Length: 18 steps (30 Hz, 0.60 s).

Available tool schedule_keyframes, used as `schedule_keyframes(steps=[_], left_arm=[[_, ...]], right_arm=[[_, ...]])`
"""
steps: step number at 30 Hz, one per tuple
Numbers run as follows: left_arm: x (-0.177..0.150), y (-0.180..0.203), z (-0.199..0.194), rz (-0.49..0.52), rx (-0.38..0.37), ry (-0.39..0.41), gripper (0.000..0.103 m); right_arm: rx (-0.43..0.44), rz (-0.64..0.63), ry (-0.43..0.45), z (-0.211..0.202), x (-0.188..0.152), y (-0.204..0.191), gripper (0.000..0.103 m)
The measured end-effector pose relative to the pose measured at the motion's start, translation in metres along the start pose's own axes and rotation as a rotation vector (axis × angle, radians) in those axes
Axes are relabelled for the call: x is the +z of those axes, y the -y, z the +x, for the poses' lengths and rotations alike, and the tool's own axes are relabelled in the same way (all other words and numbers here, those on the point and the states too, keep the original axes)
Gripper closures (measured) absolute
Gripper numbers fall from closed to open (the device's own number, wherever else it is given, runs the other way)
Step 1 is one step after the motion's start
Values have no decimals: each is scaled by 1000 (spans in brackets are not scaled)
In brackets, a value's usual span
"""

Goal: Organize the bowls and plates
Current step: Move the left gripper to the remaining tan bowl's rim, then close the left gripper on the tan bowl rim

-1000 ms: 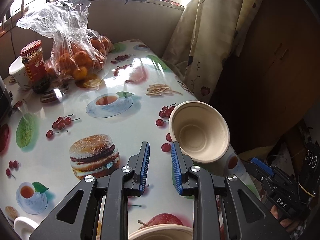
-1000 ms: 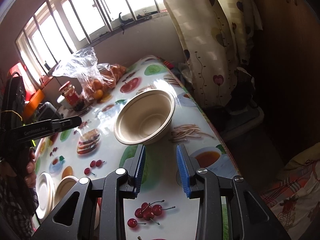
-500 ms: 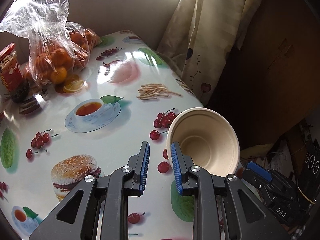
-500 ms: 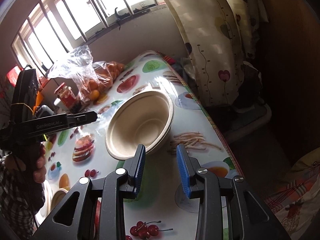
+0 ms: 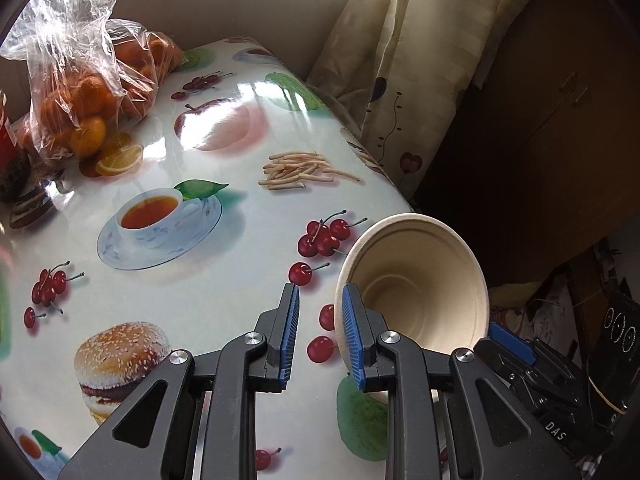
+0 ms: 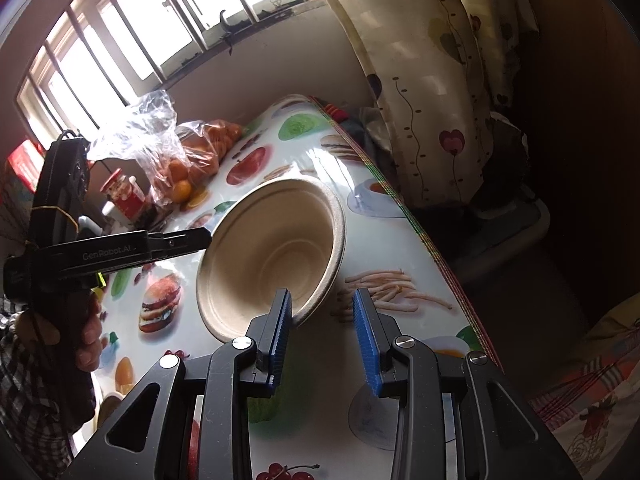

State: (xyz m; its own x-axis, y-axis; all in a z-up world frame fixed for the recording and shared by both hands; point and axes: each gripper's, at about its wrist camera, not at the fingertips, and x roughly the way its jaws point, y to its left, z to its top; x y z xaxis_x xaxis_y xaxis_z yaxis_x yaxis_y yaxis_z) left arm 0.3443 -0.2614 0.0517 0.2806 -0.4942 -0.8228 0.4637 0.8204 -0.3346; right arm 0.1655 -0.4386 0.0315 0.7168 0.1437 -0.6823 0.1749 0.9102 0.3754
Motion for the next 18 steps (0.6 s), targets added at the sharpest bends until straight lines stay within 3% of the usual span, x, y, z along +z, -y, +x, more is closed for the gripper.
schedule_keyframes(steps=[12,18], left_arm=[[-1,3,-1,-3,1,2,81],[-1,7,-2,4,-7,-1,95]], right_arm=[[5,3,1,2,2,2,76],[18,-2,7,2,1,-1,83]])
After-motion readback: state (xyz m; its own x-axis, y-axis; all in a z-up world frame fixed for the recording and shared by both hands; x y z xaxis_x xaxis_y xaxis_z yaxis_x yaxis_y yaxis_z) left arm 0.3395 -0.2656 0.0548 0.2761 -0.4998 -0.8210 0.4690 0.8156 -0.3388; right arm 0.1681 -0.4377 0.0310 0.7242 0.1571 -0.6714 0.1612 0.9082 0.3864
